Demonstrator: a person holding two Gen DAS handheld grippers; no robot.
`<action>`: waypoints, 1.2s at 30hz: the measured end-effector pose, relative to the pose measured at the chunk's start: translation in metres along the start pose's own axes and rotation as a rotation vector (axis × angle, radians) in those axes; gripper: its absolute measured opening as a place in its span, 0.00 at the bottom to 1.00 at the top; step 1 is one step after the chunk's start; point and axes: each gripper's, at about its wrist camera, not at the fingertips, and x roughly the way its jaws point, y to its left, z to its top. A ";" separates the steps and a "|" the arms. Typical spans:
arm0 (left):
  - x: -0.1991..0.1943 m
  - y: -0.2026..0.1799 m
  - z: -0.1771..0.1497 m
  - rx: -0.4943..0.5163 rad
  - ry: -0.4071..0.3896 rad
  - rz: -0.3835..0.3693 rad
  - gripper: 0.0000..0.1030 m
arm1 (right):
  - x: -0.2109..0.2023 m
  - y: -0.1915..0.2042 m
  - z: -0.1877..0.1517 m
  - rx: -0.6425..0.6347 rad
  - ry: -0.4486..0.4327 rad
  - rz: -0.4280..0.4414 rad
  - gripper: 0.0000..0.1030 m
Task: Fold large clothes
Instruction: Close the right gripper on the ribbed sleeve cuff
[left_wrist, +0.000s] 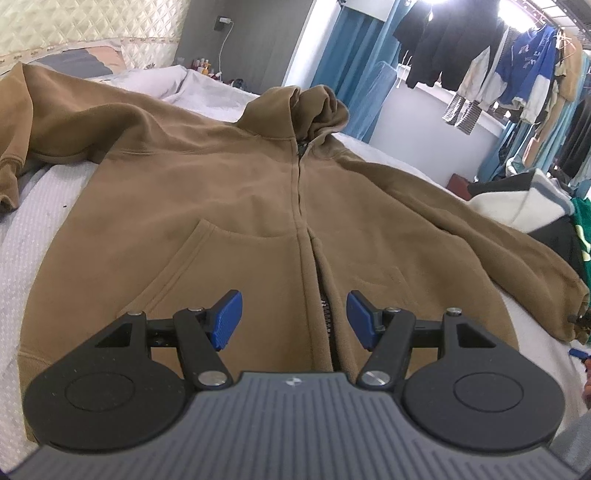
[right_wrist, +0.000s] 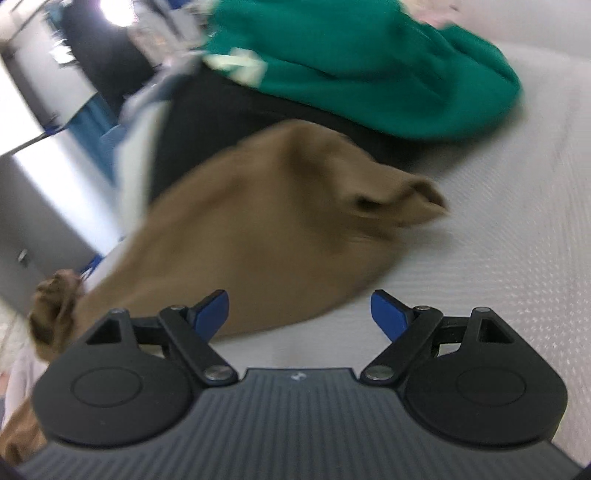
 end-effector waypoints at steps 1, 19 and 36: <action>0.003 0.000 0.000 0.000 0.003 0.005 0.66 | 0.009 -0.008 0.000 0.030 -0.003 0.006 0.83; 0.033 -0.024 0.005 0.039 -0.008 0.053 0.66 | 0.034 -0.029 0.037 0.063 -0.200 0.256 0.30; 0.003 -0.010 0.011 -0.028 -0.090 0.010 0.66 | -0.088 0.159 0.204 -0.139 -0.350 0.275 0.20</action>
